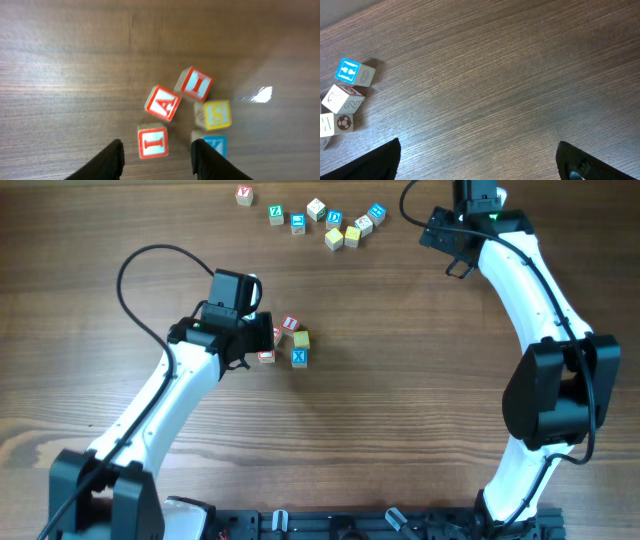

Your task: Form a circle

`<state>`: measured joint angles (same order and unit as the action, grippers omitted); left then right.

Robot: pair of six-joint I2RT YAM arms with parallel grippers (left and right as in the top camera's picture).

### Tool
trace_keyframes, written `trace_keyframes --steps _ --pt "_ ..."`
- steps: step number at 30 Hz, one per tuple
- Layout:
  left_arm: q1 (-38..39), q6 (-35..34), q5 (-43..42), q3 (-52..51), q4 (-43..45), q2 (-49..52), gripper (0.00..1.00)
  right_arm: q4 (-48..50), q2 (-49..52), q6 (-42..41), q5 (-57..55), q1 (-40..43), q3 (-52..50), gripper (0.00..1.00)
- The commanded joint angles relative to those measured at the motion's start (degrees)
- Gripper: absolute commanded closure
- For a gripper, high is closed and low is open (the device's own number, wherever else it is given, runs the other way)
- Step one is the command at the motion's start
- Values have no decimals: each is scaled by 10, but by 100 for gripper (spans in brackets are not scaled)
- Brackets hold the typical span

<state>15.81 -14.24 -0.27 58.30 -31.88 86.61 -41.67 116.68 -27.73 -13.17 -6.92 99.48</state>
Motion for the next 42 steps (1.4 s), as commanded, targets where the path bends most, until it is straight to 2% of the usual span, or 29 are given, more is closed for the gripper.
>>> trace_keyframes --steps 1,8,12,23,28,40,42 --pt "1 -30 -3 10 0 -10 57 1 -3 7 -7 -2 2 0" --pt "19 -29 -7 7 -53 56 55 1 -3 7 -7 -2 2 0" --pt "30 -29 2 7 -52 99 52 1 -3 7 -7 -2 1 0" --pt "30 -27 4 -12 -15 107 49 1 -3 7 -7 -2 2 0" --pt "30 -27 34 -22 -7 107 52 1 -3 7 -7 -2 2 0" --pt "31 -28 33 -22 -6 134 56 1 -3 7 -7 -2 2 0" --pt "31 -28 31 -22 -6 135 61 1 -3 7 -7 -2 2 1"
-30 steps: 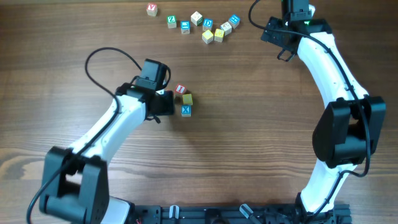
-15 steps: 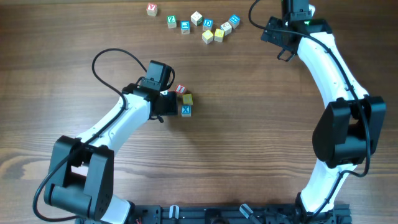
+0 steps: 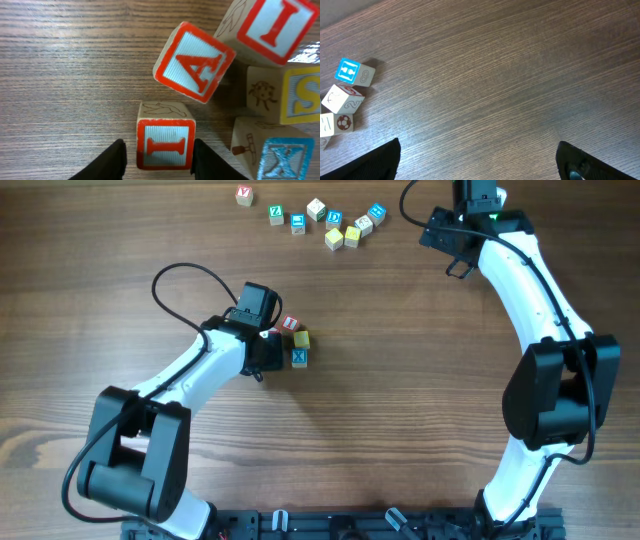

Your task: Form a circle

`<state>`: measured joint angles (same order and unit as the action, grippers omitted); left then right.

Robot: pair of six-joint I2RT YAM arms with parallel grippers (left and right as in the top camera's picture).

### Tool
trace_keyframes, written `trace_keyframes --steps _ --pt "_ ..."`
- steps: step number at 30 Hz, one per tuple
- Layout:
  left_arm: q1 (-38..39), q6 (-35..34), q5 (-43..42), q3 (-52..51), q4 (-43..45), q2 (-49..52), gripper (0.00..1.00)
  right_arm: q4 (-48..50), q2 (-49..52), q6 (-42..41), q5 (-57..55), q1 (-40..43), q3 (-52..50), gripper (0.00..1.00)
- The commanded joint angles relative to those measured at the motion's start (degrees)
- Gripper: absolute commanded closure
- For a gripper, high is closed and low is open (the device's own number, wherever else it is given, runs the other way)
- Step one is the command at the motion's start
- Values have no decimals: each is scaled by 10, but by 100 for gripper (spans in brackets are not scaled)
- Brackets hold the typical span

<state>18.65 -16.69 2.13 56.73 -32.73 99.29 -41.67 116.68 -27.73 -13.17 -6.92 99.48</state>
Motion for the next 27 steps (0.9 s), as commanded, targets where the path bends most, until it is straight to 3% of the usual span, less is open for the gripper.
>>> trace_keyframes --steps 1,12,27 --pt "3 -3 7 -6 4 8 62 1 -3 7 -7 -2 2 0" --pt "3 -3 -28 -6 2 8 68 1 -3 7 -7 -2 2 0" --pt "11 12 -25 -6 6 8 64 1 -3 7 -7 -2 2 0"
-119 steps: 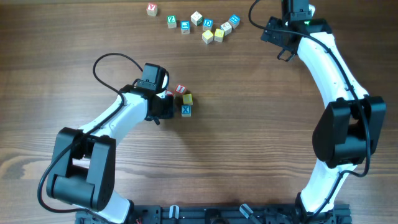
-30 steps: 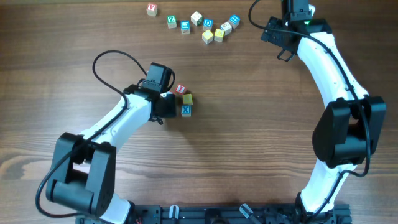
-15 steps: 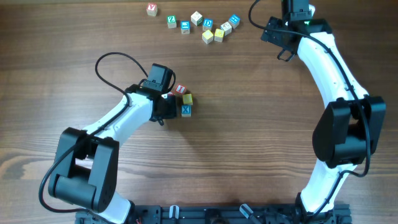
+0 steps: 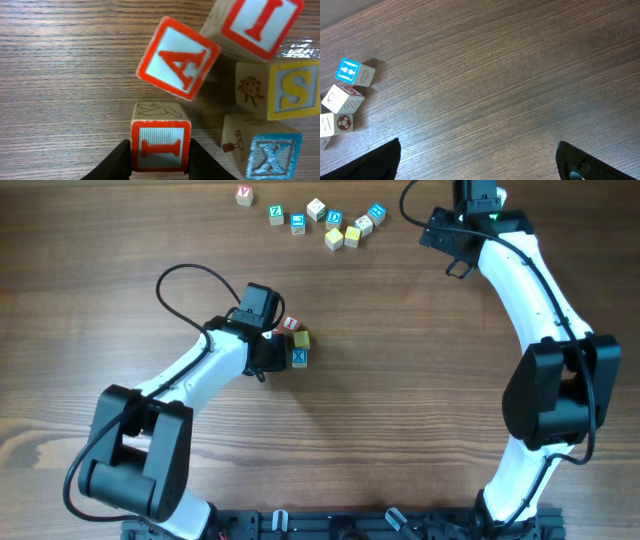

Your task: Form a circle

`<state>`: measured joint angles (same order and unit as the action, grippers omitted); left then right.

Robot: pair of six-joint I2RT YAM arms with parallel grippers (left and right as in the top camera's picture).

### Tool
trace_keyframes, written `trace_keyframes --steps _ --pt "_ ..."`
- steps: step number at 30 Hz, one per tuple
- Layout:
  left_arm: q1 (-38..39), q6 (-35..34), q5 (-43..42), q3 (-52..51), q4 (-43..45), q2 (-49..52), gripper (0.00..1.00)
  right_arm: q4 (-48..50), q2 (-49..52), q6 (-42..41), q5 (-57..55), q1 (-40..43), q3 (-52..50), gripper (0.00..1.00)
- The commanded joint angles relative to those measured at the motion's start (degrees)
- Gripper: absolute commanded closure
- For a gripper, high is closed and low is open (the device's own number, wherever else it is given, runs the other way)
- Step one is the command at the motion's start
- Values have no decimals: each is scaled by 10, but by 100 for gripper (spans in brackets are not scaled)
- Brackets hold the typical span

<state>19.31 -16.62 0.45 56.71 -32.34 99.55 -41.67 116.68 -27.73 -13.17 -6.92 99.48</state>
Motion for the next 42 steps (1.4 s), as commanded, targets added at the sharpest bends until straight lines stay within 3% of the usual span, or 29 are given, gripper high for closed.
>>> trace_keyframes --steps 1,16,21,24,27,42 --pt "5 12 -2 -6 2 5 64 1 -3 7 -7 -2 2 0" --pt "5 -6 11 -6 15 5 66 1 -3 7 -7 -2 2 0" --pt "5 -6 11 -6 -5 5 59 1 -3 7 -7 -2 2 0" --pt "5 -6 11 -6 -5 5 71 1 -3 7 -7 -2 2 0" --pt "5 -11 11 -6 1 5 74 1 -3 7 -7 -2 2 0" --pt "5 -19 11 -6 -2 5 59 1 -2 7 -7 -4 2 0"
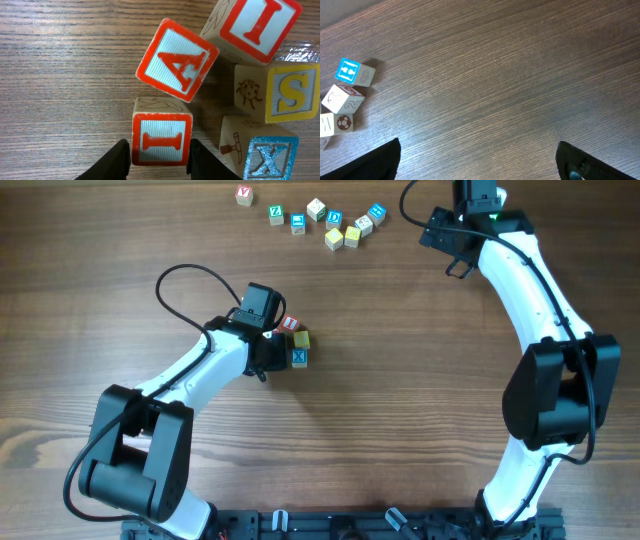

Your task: Form a circle

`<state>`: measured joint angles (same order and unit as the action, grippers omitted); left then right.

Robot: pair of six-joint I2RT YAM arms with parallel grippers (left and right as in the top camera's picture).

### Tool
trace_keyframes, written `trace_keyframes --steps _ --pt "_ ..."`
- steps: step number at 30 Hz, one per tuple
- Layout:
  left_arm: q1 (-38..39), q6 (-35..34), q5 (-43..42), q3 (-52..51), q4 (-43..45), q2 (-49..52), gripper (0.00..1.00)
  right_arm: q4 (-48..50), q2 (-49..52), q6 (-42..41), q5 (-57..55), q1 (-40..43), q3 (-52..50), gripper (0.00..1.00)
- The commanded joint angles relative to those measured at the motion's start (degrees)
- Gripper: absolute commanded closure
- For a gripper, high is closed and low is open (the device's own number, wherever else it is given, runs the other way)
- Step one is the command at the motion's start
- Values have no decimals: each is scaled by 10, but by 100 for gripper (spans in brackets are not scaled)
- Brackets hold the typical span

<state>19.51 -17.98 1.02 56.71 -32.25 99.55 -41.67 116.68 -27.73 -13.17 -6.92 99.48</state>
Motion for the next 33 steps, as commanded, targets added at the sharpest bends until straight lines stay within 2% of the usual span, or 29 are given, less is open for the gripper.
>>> trace_keyframes --steps 1,6,10,13,18,21,22,23,24,25,30,31,33 --pt "3 -5 5 -6 -3 5 56 1 -2 7 -7 -4 2 0" --pt "3 -5 5 -6 -1 5 54 1 -2 7 -7 -4 1 0" --pt "2 -5 6 -2 -1 1 48 1 -2 7 -7 -4 1 0" --pt "-18 -5 6 38 -26 -47 44 1 -2 7 -7 -4 2 0" --pt "-66 -10 6 80 -30 -103 44 1 -2 7 -7 -4 1 0" --pt "-122 -10 5 145 -79 -114 50 1 -2 7 -7 -4 2 0" --pt "-133 -10 5 159 -94 -114 56 1 -2 7 -7 -4 1 0" --pt "-139 -9 5 165 -101 -114 67 1 -2 7 -7 -4 1 0" --pt "-144 -9 1 167 -105 -114 89 1 -2 7 -7 -4 2 0" --pt "-146 -9 -3 167 -110 -114 96 1 -2 7 -7 -4 1 0" --pt "-148 -3 19 166 -132 -113 94 1 -2 7 -7 -4 2 0" --pt "-151 -4 34 166 -127 -113 88 1 -2 7 -7 -4 2 0" --pt "-168 -13 64 166 -113 -113 83 1 -2 7 -7 -4 2 0"
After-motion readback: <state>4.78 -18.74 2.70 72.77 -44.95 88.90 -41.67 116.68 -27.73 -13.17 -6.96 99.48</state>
